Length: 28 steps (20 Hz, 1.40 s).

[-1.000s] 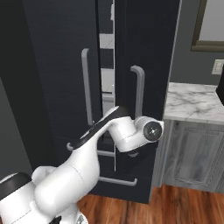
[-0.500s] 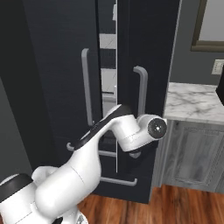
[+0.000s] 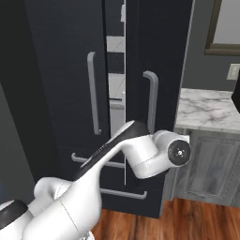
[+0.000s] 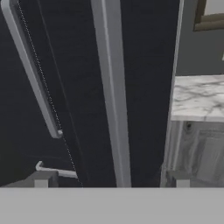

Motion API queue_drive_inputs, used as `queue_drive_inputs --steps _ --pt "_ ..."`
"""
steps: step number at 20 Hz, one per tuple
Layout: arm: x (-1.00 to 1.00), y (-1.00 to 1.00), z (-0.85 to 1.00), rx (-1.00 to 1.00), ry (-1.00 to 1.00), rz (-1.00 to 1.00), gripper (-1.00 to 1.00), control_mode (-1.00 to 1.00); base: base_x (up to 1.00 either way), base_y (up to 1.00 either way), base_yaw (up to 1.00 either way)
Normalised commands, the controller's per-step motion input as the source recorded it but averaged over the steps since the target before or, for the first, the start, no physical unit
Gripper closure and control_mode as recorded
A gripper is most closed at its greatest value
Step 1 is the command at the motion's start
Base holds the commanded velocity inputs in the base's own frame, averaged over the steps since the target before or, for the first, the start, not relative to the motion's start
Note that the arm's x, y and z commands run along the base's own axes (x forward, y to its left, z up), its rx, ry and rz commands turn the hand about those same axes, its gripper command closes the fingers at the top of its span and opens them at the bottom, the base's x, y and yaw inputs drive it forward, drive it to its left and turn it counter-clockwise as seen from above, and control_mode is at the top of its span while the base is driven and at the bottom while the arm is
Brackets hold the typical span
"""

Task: Place one of the steaks on the plate and the other in the bowl. Then place the bowl in the fridge.

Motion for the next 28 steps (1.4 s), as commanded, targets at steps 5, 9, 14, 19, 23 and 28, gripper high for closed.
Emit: queue_drive_inputs --steps 5,9,14,19,23,28 --pt "-0.83 0.88 0.14 -0.32 0.01 -0.19 -1.0 -1.0 0.0 0.0 0.0" --pt "-0.06 1.0 0.04 -0.6 0.28 -0.17 -1.0 -1.0 0.0 0.0 0.0" --pt "0.25 0.97 0.18 -0.55 0.33 -0.2 -1.0 -1.0 0.0 0.0 0.0" --pt "0.31 0.91 -0.12 -0.34 0.06 -0.25 -1.0 -1.0 0.0 0.0 0.0" --pt "0.76 0.67 -0.16 -0.47 0.51 0.0 -1.0 -1.0 0.0 0.0 0.0" --pt "0.93 0.22 -0.02 -0.3 0.77 0.03 -1.0 -1.0 0.0 0.0 0.0"
